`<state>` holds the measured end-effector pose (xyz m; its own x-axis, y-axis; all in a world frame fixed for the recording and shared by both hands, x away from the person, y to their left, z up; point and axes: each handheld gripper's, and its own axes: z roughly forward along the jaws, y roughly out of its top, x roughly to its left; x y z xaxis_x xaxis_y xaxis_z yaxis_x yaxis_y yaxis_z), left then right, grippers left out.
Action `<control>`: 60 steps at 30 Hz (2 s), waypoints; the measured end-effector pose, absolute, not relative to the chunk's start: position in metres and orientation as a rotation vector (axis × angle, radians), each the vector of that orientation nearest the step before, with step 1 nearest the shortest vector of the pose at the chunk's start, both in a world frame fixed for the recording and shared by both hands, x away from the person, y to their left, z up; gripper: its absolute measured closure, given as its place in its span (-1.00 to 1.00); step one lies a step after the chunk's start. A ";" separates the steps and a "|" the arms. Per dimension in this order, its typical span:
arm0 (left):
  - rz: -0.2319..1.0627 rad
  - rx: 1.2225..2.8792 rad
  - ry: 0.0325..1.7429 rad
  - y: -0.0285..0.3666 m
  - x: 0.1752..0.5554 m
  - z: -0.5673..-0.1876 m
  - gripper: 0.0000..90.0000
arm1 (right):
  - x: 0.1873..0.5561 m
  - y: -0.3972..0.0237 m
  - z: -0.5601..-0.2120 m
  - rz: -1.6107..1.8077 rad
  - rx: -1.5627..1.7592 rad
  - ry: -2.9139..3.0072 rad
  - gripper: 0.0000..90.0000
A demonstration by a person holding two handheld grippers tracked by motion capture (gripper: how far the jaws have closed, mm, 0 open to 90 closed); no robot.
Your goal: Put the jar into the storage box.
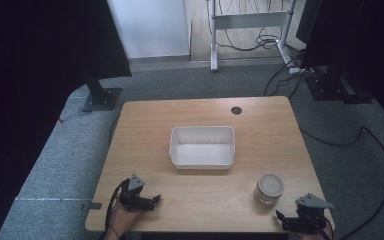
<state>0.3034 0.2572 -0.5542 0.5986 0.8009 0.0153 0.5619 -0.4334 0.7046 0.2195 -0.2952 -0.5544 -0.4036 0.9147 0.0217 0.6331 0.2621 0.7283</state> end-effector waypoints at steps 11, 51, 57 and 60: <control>0.463 2.158 1.076 0.257 0.303 -0.554 -1.00 | 0.218 -0.291 -0.544 0.983 1.366 2.146 -1.00; 0.463 2.158 1.076 0.257 0.303 -0.554 -1.00 | 0.243 -0.263 -0.522 1.081 1.239 2.182 -1.00; 0.463 2.158 1.076 0.257 0.303 -0.554 -1.00 | 0.249 -0.261 -0.523 1.075 1.244 2.186 -1.00; 0.463 2.158 1.076 0.257 0.303 -0.554 -1.00 | 0.252 -0.260 -0.524 1.070 1.247 2.186 -1.00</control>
<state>0.3034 0.2573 -0.5541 0.5964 0.8025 0.0164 0.5633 -0.4330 0.7037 0.2523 -0.2600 -0.5243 -0.5195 0.8540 0.0265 0.5448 0.3072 0.7803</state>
